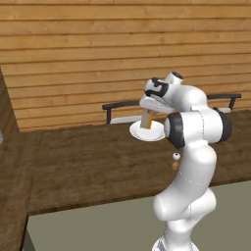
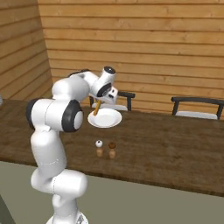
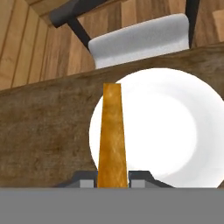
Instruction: Start the toaster. Once the lever pops up, take the bread to the plate on the dining counter.
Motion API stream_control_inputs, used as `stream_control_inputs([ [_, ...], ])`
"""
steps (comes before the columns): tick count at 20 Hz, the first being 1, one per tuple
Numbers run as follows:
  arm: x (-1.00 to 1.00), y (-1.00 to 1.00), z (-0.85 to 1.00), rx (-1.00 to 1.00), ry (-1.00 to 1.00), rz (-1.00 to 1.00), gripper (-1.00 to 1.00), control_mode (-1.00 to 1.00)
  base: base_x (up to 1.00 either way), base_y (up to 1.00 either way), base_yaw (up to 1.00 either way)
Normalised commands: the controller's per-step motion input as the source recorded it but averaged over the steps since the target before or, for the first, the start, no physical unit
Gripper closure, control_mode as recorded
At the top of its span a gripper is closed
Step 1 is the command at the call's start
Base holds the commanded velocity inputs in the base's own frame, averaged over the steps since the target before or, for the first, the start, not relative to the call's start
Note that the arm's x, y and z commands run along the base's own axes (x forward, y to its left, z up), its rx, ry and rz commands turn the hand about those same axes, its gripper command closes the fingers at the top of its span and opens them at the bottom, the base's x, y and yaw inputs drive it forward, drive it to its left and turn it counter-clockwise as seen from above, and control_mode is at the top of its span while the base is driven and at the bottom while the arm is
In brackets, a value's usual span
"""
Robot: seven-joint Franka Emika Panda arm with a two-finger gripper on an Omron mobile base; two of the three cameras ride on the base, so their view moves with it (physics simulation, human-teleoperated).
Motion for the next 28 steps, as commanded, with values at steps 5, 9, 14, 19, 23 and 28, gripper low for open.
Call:
stream_control_inputs([
  [5,0.19,0.00,-0.37,0.01,0.00,0.00,1.00,-1.00,0.00,0.00,0.00],
  [9,0.15,0.00,-0.31,0.00,0.00,0.00,1.00,-1.00,0.00,0.00,0.00],
  [14,0.14,0.00,-0.20,0.00,0.00,0.00,1.00,-1.00,0.00,0.00,0.00],
  [19,0.12,0.00,-0.15,0.00,0.00,0.00,1.00,-1.00,0.00,0.00,0.00],
  [23,0.05,0.00,-0.10,0.00,0.00,0.00,-1.00,-1.00,0.00,0.00,0.00],
  [28,0.00,0.00,0.00,0.00,0.00,0.00,-1.00,-1.00,0.00,0.00,0.00],
])
